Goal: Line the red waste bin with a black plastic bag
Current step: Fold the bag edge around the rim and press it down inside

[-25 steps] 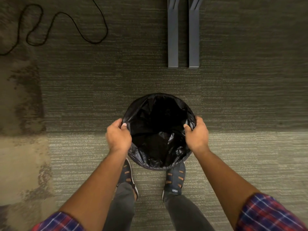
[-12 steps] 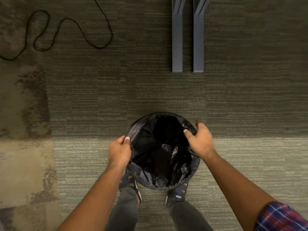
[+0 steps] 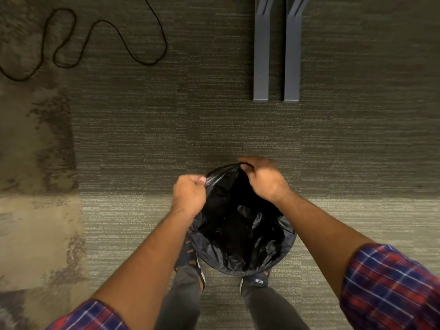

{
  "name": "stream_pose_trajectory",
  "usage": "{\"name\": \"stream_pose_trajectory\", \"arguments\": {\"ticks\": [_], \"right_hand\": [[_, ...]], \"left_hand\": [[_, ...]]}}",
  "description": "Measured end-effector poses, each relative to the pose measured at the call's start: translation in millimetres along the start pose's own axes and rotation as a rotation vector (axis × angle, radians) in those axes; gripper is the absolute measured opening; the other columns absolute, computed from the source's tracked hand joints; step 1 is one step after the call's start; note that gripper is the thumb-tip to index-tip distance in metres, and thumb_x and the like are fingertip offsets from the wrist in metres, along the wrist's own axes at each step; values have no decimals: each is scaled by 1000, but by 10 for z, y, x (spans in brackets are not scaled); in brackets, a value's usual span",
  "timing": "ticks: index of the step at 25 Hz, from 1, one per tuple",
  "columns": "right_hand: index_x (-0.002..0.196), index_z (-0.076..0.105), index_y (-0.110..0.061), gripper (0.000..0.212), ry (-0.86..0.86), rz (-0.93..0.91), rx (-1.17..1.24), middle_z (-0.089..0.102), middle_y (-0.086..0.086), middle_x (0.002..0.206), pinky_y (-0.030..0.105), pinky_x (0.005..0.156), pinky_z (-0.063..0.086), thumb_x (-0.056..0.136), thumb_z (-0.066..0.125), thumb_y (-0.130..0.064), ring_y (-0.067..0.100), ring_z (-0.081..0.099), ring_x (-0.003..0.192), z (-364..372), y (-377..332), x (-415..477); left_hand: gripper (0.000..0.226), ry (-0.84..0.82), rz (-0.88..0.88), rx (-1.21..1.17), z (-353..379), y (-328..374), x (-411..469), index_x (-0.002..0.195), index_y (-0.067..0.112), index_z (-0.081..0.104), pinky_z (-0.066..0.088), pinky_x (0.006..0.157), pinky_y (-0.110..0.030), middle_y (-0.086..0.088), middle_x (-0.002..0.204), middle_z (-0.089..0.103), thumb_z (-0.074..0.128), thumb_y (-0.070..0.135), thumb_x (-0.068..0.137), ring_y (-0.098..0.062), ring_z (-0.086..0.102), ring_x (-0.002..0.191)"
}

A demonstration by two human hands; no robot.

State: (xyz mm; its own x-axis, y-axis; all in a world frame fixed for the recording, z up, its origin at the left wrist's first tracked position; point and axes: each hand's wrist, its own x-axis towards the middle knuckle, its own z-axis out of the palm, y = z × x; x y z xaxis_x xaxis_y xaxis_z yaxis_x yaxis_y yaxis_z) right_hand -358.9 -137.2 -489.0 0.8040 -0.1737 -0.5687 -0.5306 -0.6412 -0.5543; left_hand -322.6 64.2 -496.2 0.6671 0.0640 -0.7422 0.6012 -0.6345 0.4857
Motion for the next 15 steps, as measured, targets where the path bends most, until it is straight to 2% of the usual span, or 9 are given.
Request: {"name": "stream_pose_trajectory", "arguments": {"ticks": [1, 3, 5, 9, 11, 15], "right_hand": [[137, 69, -13, 33, 0, -19, -12, 71, 7, 141, 22, 113, 40, 109, 53, -21, 24, 63, 132, 10, 5, 16], [137, 69, -12, 34, -9, -43, -29, 71, 8, 140, 30, 115, 44, 109, 53, -22, 26, 64, 131, 7, 14, 60], [136, 70, -12, 33, -22, -49, -4, 72, 8, 138, 28, 111, 45, 108, 55, -22, 26, 65, 129, -11, 7, 82], [135, 72, -16, 33, -77, -70, -5, 72, 5, 138, 28, 112, 46, 106, 58, -27, 22, 65, 129, 1, 37, 74], [135, 71, -17, 35, -88, -77, -5, 71, 3, 140, 25, 113, 44, 106, 60, -31, 20, 64, 131, 3, 46, 60], [142, 66, -18, 42, -133, -112, -31, 67, 6, 146, 33, 117, 43, 104, 62, -35, 23, 60, 136, 23, 8, 50]], "left_hand": [[27, -17, -63, -95, -26, 6, 61, 120, 3, 80, 60, 99, -37, -9, 109, 81, 62, 20, 108, -27, 75, 105], [22, -76, -184, -236, -96, 23, 156, 112, 0, 79, 61, 90, -37, -15, 102, 81, 65, 16, 106, -26, 74, 95], [15, -156, -263, -301, -192, 38, 203, 106, 4, 77, 61, 84, -37, -15, 99, 81, 74, 17, 100, -25, 75, 89], [22, -305, -437, -381, -306, -6, 246, 117, 11, 75, 58, 76, -36, -6, 103, 79, 79, 17, 97, -18, 72, 86], [21, -333, -454, -378, -299, -56, 281, 118, 12, 74, 58, 79, -38, -7, 103, 79, 77, 18, 98, -20, 72, 88], [22, -249, -380, -306, -306, -125, 434, 119, 6, 73, 57, 70, -33, -9, 101, 77, 74, 19, 101, -18, 69, 81]]}}
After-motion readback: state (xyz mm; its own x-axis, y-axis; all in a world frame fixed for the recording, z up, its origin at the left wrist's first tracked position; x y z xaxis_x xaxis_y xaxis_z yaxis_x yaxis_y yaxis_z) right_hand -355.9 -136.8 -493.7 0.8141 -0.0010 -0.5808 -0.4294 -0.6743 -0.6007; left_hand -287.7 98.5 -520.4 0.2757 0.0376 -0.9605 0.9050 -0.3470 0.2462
